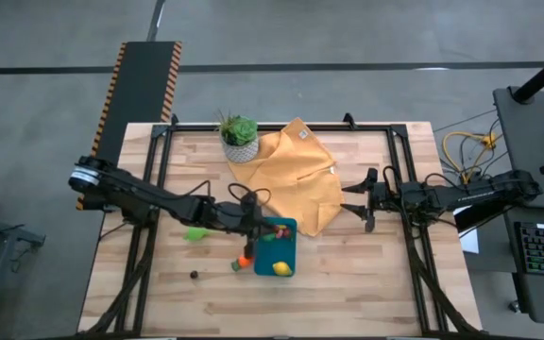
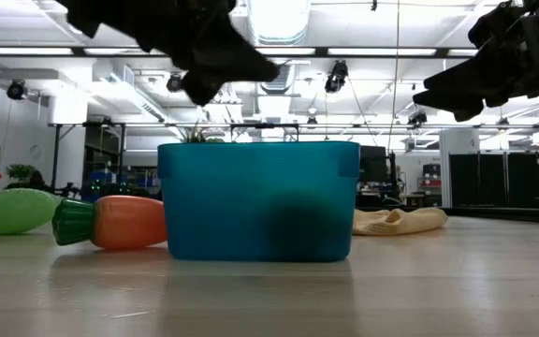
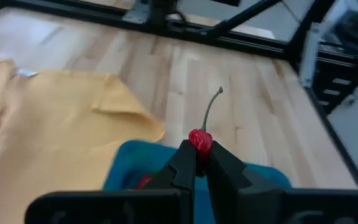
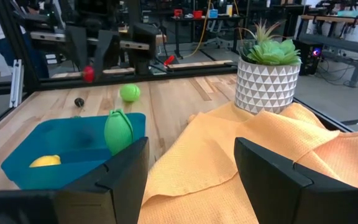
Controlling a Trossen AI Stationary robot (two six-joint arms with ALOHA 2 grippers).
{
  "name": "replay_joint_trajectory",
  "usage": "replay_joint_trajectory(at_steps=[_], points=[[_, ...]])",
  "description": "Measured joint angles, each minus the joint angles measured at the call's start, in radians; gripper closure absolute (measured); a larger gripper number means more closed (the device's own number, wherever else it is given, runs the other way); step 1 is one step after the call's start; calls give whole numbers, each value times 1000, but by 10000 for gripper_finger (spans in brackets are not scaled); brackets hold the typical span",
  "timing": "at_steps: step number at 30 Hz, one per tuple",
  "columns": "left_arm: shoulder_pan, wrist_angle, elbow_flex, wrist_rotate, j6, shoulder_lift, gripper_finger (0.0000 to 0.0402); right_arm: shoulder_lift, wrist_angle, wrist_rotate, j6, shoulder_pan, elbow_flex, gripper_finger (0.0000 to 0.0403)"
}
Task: Pick and placing Produce into tupperware
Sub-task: Put the red cherry into the bin
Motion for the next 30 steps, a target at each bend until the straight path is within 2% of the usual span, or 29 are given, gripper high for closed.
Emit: replay_joint_trajectory(at_steps=[8, 15, 21, 26, 30], points=[[0, -11, 89, 71, 19, 84, 398, 0, 0, 0, 0, 0, 0, 175], [0, -87, 94, 70, -18, 106, 398, 0, 0, 0, 0, 0, 0, 175], [3, -87, 94, 69, -26, 128, 398, 0, 0, 0, 0, 0, 0, 175], [4, -102, 94, 136, -44, 164, 398, 0, 0, 0, 0, 0, 0, 175], [4, -141, 93, 145, -80, 194, 398, 0, 0, 0, 0, 0, 0, 175]])
